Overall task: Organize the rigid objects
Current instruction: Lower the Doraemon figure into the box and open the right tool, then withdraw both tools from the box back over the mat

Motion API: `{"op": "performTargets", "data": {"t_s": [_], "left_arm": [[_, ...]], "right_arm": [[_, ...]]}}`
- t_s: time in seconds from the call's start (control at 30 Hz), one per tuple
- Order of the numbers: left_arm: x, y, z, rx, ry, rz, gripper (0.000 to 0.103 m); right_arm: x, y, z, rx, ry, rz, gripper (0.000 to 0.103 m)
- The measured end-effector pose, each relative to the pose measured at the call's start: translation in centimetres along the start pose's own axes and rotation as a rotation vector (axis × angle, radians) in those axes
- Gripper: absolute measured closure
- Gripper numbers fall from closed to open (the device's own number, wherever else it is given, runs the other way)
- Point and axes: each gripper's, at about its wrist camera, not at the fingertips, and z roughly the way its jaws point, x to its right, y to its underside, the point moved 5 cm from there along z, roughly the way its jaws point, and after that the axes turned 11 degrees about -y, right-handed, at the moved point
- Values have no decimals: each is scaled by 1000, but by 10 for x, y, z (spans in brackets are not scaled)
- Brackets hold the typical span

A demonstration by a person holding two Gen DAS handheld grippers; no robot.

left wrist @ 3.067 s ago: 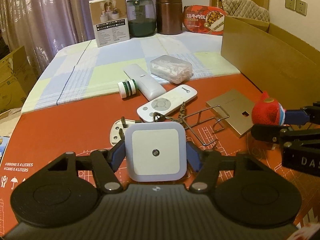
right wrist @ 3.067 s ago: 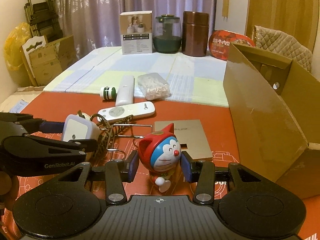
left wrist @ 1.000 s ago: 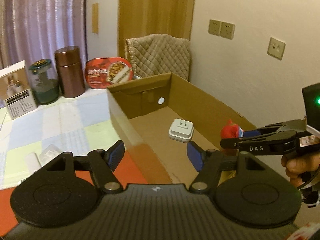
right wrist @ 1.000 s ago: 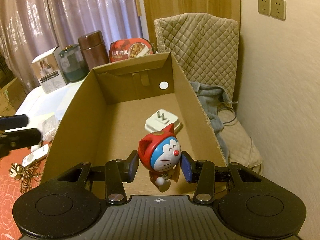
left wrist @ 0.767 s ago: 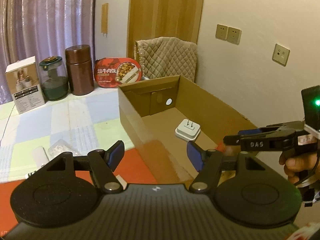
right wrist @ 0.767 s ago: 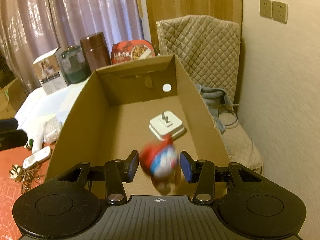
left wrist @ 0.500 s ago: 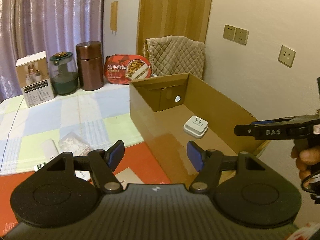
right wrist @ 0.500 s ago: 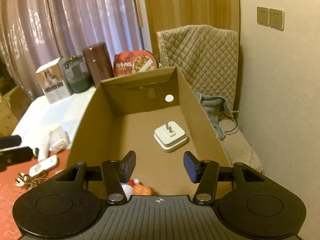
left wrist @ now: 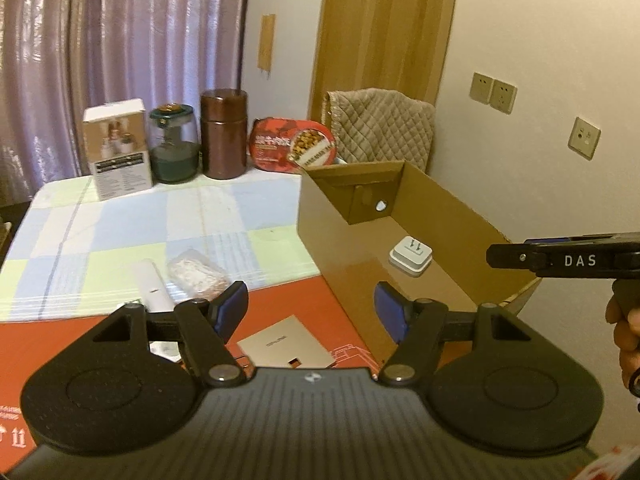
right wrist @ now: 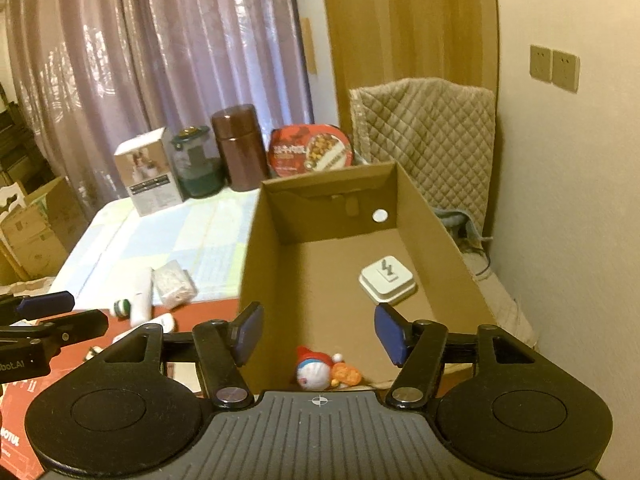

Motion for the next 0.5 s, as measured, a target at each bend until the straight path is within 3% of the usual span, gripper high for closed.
{"op": "performTargets", "data": {"t_s": [0.37,0.5], "left_arm": [[-42,14,-44,0,-78,-52,36],[-60,20,-56,-2,-107,-71,32]], "right_arm": [[-72,2,-17,19,-48,-81,40],[-94,9,-15,9,-72,-107,32]]}}
